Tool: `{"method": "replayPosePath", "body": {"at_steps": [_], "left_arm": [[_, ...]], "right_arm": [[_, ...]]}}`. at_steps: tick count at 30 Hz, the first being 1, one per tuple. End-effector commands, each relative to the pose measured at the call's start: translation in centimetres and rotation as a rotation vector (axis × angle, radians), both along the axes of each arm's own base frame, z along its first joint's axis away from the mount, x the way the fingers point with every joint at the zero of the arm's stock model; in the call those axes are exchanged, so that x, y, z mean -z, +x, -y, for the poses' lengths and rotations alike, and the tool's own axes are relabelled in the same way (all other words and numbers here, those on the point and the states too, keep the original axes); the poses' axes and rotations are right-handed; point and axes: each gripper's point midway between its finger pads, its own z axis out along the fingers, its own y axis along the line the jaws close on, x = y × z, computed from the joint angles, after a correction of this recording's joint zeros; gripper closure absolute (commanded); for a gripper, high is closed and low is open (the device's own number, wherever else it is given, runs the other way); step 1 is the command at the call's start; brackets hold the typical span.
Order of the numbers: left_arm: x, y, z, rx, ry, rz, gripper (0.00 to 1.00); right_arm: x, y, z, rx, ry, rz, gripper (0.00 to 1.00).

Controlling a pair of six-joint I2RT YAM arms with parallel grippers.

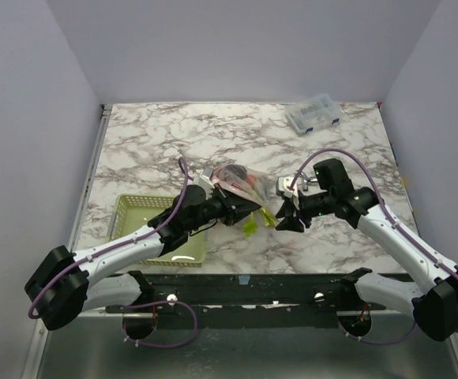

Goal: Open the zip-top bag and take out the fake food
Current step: Pick up the fake vegetable from the zipper food storage bag.

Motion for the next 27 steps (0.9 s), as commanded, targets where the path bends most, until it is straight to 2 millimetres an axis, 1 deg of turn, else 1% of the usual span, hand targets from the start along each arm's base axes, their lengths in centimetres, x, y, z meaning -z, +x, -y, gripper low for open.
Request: {"method": "replayPosePath", "body": {"at_steps": [1, 5, 8, 9, 10, 14, 15, 18, 19, 20, 26, 27], "left_arm": [[-3.7, -1.0, -0.4, 0.046, -0.095, 0.087, 1.00], [-4.5, -1.5, -0.6, 0.064, -0.122, 0.096, 1.00], [-5.1, -1.9, -0.5, 0.085, -0.135, 0.105, 1.00], [-5.1, -2.1, -0.5, 0.091, -0.132, 0.105, 1.00], [-5.2, -2.1, -0.5, 0.096, -0.129, 0.107, 1.00], [-4.6, -2.7, -0.6, 0.120, -0.111, 0.105, 1.00], [-4.6, -2.8, -0.5, 0.129, -0.111, 0.104, 1.00], [-4.9, -3.2, -0.4, 0.156, -0.109, 0.118, 1.00], [-5.2, -3.3, -0.3, 0.163, -0.109, 0.126, 1.00], [-5.3, -3.4, -0.3, 0.173, -0.106, 0.132, 1.00], [-5.8, -4.4, 0.0, 0.248, -0.068, 0.176, 1.00], [-6.0, -4.6, 0.0, 0.260, -0.062, 0.186, 1.00]], "right_arm": [[-0.4, 1.6, -0.1, 0.073, 0.001, 0.050, 0.58], [-0.2, 1.3, -0.2, 0.050, 0.006, 0.046, 0.58], [-0.4, 1.4, -0.5, 0.053, 0.023, 0.044, 0.62], [-0.8, 1.2, -0.7, 0.048, 0.039, 0.037, 0.65], [-1.3, 1.0, -0.9, 0.038, 0.058, 0.027, 0.66], [-3.3, -0.6, -1.9, -0.048, 0.141, -0.009, 0.67], [-3.5, -0.8, -2.0, -0.062, 0.153, -0.022, 0.70], [-3.5, -1.1, -2.3, -0.087, 0.156, -0.059, 0.87], [-3.5, -1.1, -2.4, -0.094, 0.153, -0.068, 0.91], [-3.4, -1.2, -2.4, -0.103, 0.150, -0.073, 0.93], [-3.5, -1.4, -2.3, -0.101, 0.155, -0.063, 0.94], [-3.4, -1.3, -2.2, -0.091, 0.156, -0.064, 0.99]]}}
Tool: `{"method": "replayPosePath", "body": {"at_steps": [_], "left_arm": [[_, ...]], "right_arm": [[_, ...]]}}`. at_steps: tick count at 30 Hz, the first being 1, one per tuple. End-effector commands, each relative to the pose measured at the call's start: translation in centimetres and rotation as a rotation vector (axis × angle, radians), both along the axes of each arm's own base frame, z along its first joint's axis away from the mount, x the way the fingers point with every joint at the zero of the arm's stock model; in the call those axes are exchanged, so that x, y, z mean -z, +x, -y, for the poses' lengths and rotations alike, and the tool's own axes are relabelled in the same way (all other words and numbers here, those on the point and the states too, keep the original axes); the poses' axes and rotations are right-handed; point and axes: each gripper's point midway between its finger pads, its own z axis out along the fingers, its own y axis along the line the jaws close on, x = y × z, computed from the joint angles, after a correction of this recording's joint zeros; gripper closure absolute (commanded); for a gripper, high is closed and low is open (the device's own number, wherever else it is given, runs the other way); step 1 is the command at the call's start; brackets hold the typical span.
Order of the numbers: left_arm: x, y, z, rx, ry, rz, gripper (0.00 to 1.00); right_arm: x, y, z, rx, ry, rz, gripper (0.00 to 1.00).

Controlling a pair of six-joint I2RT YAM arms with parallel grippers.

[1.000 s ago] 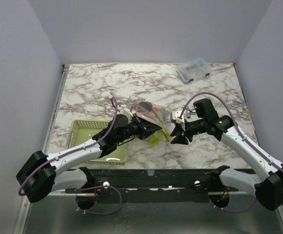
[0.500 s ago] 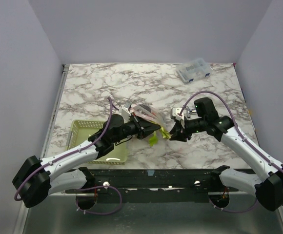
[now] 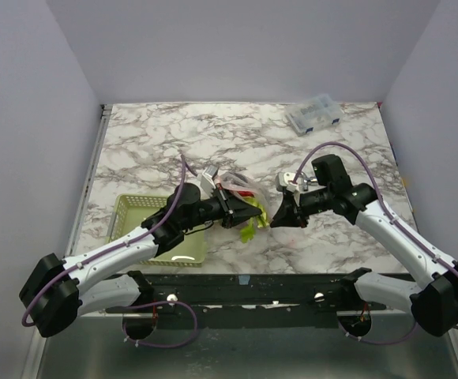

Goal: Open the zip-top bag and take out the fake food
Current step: Pick up the fake vegetable from the zipper food storage bag.

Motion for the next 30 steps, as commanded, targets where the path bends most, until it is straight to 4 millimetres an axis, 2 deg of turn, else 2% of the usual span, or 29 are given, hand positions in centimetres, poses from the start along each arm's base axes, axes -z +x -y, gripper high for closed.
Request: {"method": "replayPosePath", "body": {"at_steps": [1, 8, 13, 14, 16, 20, 23, 30], "left_arm": [[-3.5, -2.0, 0.3, 0.125, -0.027, 0.120, 1.00], [-5.7, -2.7, 0.4, 0.191, 0.008, 0.208, 1.00], [-6.8, -2.4, 0.5, 0.216, 0.014, 0.251, 1.00], [-7.0, -2.4, 0.5, 0.222, 0.013, 0.261, 1.00], [-7.3, -2.3, 0.5, 0.234, 0.009, 0.282, 1.00], [-7.7, -2.4, 0.4, 0.279, 0.025, 0.329, 1.00], [-7.4, -2.5, 0.1, 0.318, 0.059, 0.370, 1.00], [-5.6, -3.0, -0.6, 0.380, 0.146, 0.404, 1.00]], "right_arm": [[-1.0, -0.3, -0.4, -0.013, 0.037, 0.017, 1.00], [-0.1, 0.9, -0.2, 0.040, -0.002, 0.035, 1.00], [-2.4, 0.6, -0.2, 0.021, 0.028, 0.077, 0.98], [-2.8, 0.2, -0.1, -0.001, 0.030, 0.084, 0.93], [-3.2, -0.4, 0.2, -0.019, 0.027, 0.097, 0.70], [-3.7, -1.3, 0.9, -0.049, 0.012, 0.132, 0.40], [-4.1, -1.7, 1.3, -0.068, -0.002, 0.164, 0.31], [-4.5, -1.6, 1.6, -0.111, -0.013, 0.248, 0.25]]}}
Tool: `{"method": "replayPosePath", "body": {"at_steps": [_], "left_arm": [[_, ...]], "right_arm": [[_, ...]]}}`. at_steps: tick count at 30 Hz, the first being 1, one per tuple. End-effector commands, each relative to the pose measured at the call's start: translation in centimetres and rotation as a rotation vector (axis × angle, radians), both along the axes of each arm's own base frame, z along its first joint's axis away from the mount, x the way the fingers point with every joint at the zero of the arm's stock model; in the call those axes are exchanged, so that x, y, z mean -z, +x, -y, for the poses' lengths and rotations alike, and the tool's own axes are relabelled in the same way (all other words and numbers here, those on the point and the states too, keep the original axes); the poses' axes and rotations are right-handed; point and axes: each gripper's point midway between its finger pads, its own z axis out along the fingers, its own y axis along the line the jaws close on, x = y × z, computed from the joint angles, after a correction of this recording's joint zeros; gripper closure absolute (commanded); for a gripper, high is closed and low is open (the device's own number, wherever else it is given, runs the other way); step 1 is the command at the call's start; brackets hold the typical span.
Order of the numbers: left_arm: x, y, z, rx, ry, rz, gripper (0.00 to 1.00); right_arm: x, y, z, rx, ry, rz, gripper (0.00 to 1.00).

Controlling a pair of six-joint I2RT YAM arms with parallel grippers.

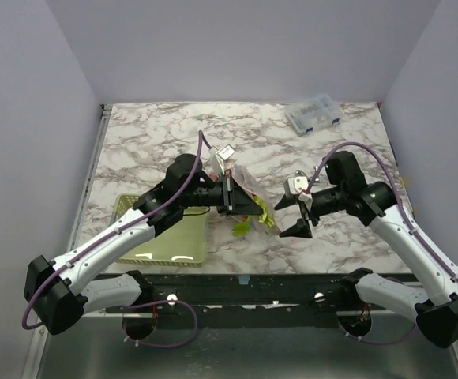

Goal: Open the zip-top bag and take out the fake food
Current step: Pick up the fake vegetable from the zipper food storage bag.

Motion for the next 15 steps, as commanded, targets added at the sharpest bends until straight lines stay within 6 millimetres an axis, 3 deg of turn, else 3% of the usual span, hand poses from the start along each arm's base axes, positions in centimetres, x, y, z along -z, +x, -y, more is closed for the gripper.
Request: {"method": "replayPosePath", "body": {"at_steps": [1, 8, 12, 15], "left_arm": [[-0.3, -1.1, -0.5, 0.091, 0.013, 0.109, 1.00], [1.9, -1.0, -1.1, 0.123, 0.084, 0.140, 1.00], [2.8, -0.7, -1.6, 0.129, 0.148, 0.182, 1.00], [2.4, -0.5, -1.8, 0.139, 0.156, 0.236, 1.00]], "right_arm": [[-0.2, -0.4, 0.4, -0.044, -0.018, 0.061, 0.25], [-0.4, -0.9, 0.2, -0.111, -0.008, 0.071, 0.22], [-2.6, -2.7, 0.3, -0.192, 0.026, 0.071, 0.16], [-3.6, -2.2, 0.2, -0.185, 0.021, 0.078, 0.16]]}}
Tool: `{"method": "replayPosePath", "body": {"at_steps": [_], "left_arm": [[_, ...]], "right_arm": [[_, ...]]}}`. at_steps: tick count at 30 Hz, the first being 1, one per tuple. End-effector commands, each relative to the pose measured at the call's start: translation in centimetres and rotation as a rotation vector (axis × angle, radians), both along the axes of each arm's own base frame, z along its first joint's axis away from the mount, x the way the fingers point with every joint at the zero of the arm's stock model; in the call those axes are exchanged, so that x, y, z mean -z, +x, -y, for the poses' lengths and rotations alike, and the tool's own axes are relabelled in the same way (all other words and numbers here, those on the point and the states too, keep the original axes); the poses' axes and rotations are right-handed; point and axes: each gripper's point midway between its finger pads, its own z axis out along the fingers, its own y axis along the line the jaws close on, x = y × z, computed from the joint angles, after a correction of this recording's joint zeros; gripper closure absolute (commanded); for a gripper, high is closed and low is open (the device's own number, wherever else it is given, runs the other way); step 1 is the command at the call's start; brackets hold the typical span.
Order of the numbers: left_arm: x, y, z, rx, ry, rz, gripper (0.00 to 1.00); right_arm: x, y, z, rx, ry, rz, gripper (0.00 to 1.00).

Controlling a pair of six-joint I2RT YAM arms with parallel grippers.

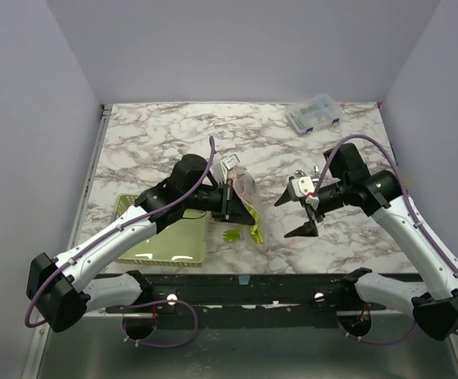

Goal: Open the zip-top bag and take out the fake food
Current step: Pick up the fake vegetable from the zipper food storage bag.

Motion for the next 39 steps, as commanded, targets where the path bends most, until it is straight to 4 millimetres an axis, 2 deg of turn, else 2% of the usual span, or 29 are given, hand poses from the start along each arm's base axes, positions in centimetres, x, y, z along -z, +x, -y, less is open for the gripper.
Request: {"method": "replayPosePath", "body": {"at_steps": [1, 5, 8, 15, 18, 21, 24, 28, 29, 30, 31, 32, 33, 35, 37, 39], "left_arm": [[-2.2, 0.3, -0.4, 0.062, -0.013, 0.166, 1.00], [-3.6, 0.2, -0.3, 0.108, -0.025, 0.241, 1.00], [-3.9, -0.3, -0.6, 0.155, -0.017, 0.281, 1.00], [-1.3, -0.9, -1.9, 0.208, 0.074, 0.313, 1.00], [-1.1, -1.1, -2.0, 0.214, 0.073, 0.322, 1.00], [-1.2, -1.4, -2.2, 0.224, 0.064, 0.332, 1.00], [-1.4, -1.6, -2.2, 0.233, 0.055, 0.338, 1.00], [-1.4, -1.8, -2.3, 0.236, 0.048, 0.340, 1.00], [-1.3, -1.9, -2.3, 0.236, 0.046, 0.340, 1.00], [-1.3, -1.8, -2.3, 0.234, 0.043, 0.340, 1.00], [-1.2, -1.9, -2.3, 0.234, 0.042, 0.340, 1.00], [-1.1, -2.0, -2.3, 0.234, 0.041, 0.337, 1.00], [-1.0, -1.9, -2.3, 0.231, 0.041, 0.337, 1.00], [-0.5, -1.9, -2.4, 0.220, 0.049, 0.326, 1.00], [-0.1, -1.8, -2.5, 0.205, 0.056, 0.317, 1.00], [0.0, -1.7, -2.6, 0.187, 0.053, 0.322, 1.00]], "right_arm": [[-1.9, -0.5, -0.3, -0.041, 0.024, 0.012, 0.16], [-1.2, 2.5, -1.3, 0.035, 0.030, 0.051, 0.15], [-2.1, 4.5, -2.4, 0.050, 0.053, 0.066, 0.15], [-4.0, 8.9, -4.4, 0.094, 0.079, 0.102, 0.14], [-4.6, 10.1, -5.2, 0.107, 0.107, 0.100, 0.13], [-4.5, 10.4, -6.3, 0.064, 0.129, 0.030, 0.13], [-4.2, 9.3, -7.6, -0.024, 0.157, -0.075, 0.12], [-2.5, 8.3, -9.0, -0.043, 0.132, -0.117, 0.16], [-2.2, 8.2, -9.1, -0.041, 0.127, -0.121, 0.19], [-1.9, 8.0, -9.1, -0.041, 0.125, -0.125, 0.25], [-1.9, 7.9, -9.0, -0.041, 0.125, -0.129, 0.38], [-2.1, 7.7, -8.9, -0.037, 0.126, -0.128, 0.58], [-2.3, 7.6, -8.8, -0.035, 0.131, -0.119, 0.75], [-2.9, 7.1, -8.5, -0.032, 0.149, -0.098, 0.92], [-3.5, 6.6, -8.0, -0.022, 0.164, -0.069, 0.99], [-3.8, 6.3, -7.5, -0.003, 0.171, -0.039, 1.00]]}}
